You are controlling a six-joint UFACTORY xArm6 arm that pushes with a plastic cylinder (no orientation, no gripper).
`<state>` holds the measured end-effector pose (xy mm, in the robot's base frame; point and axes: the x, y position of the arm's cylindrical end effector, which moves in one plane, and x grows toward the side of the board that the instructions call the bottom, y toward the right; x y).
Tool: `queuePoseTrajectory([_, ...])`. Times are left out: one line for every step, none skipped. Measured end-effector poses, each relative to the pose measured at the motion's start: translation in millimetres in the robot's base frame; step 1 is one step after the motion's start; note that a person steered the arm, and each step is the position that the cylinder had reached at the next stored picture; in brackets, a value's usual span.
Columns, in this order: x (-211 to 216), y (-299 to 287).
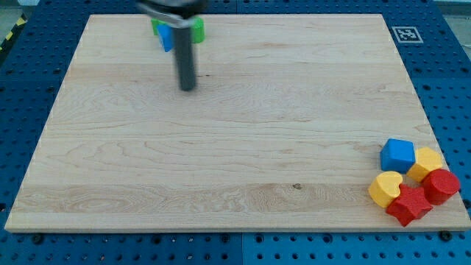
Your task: Push the green star into the green circle
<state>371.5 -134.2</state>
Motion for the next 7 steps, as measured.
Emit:
queuePoseTrajectory([-32, -92])
queuePoseTrajectory([-79, -115])
queuePoseTrajectory([-150, -115])
queuePoseTrajectory([-164, -115])
queuePoseTrajectory([-164, -97])
queuePoseTrajectory([-150, -45])
queuePoseTrajectory([-128, -25])
